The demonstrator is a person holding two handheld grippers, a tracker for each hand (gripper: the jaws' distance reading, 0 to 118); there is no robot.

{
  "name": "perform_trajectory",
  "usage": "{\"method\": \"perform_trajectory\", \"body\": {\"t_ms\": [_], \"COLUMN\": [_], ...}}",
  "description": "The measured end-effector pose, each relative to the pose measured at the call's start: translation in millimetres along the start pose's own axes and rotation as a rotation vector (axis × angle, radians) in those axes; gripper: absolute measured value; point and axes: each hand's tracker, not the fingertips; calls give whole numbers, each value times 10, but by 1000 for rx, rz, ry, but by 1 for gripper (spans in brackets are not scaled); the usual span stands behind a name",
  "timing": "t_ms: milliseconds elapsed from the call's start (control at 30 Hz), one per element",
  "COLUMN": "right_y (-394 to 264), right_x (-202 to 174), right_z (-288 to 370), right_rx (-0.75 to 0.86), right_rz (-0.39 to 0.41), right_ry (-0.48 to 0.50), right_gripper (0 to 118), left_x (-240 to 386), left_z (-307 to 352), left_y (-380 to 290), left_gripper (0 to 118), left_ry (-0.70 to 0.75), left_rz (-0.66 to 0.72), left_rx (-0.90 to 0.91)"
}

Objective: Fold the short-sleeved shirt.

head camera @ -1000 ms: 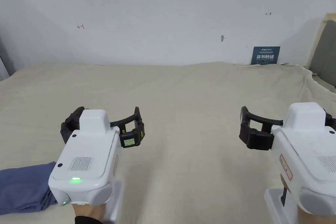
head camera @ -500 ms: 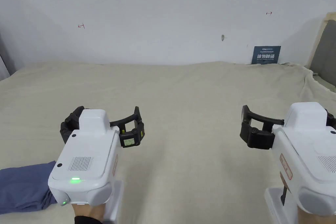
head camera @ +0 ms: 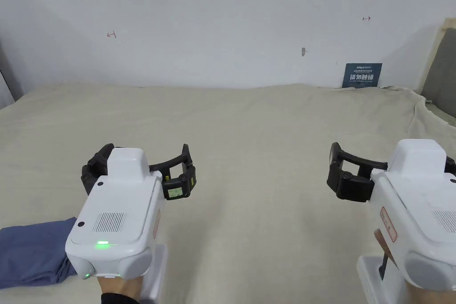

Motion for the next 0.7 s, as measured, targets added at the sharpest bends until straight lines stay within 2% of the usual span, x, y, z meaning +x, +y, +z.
{"method": "perform_trajectory", "body": {"t_ms": [67,133,167,233,300,400,500,600,700], "right_y": [2,3,23,56,82,87,90,120,106], "right_x": [38,26,33,121,160,181,167,132,125], "right_z": [-36,-26,-34,-100,-139,-164,-159,-176,-162], "right_rx": [-36,-51,-90,-241,-330,-389,-442,-487,-476], "right_rz": [-55,-131,-156,-183,-200,-221,-246,-209,-199], "right_ry": [-38,-157,-184,-124,-100,-116,-183,-241,-213], "right_gripper": [118,118,118,118,118,117,117,116,116], "left_x": [-6,-21,-28,-39,-52,-55,-55,-62,-62], "left_z": [2,15,23,42,54,62,67,66,68], "left_y": [6,22,28,40,49,59,67,67,72], "left_gripper": [118,118,118,118,118,118,118,118,118], "left_ry": [-2,-7,-8,-10,-14,-18,-17,-18,-16], "left_rz": [3,12,15,20,25,26,22,25,27], "left_rx": [-1,-1,0,3,5,9,11,11,11]}}
